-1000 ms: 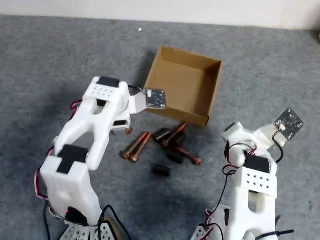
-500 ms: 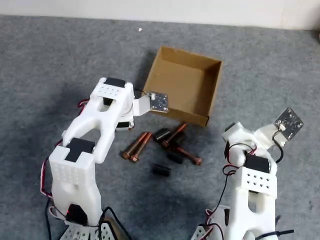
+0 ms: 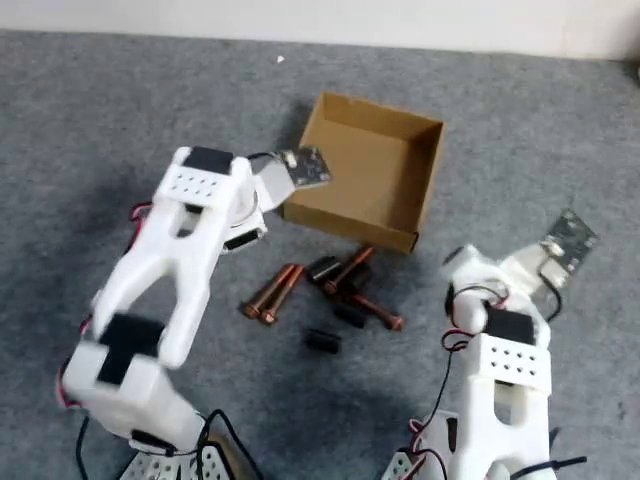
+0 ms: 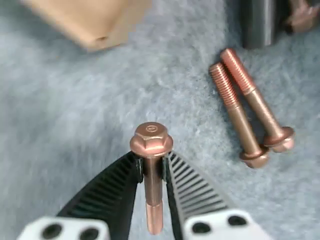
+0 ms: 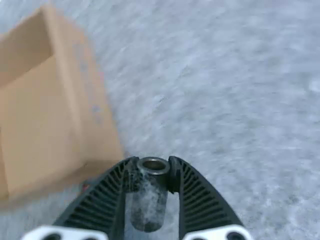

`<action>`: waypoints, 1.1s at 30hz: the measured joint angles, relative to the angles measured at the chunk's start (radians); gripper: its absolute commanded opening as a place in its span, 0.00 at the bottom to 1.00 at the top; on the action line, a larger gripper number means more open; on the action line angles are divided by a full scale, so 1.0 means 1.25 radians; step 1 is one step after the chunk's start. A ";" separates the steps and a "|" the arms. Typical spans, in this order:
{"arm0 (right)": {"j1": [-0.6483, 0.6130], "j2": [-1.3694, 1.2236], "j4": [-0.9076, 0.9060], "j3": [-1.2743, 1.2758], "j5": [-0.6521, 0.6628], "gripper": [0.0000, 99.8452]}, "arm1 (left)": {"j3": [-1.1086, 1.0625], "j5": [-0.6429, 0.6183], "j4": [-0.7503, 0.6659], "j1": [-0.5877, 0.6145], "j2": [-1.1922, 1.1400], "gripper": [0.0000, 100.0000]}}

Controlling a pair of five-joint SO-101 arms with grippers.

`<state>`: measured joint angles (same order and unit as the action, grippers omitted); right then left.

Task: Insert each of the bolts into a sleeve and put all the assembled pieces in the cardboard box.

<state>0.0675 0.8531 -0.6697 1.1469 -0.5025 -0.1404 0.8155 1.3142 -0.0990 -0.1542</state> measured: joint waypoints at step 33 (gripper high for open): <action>-0.532 0.291 0.265 0.209 0.394 0.00 | -0.605 -0.953 -0.458 0.002 1.053 0.00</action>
<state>-0.5969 1.2167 -0.3383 1.4078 -0.0100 -0.8968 -0.3751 0.7419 -0.0959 1.1623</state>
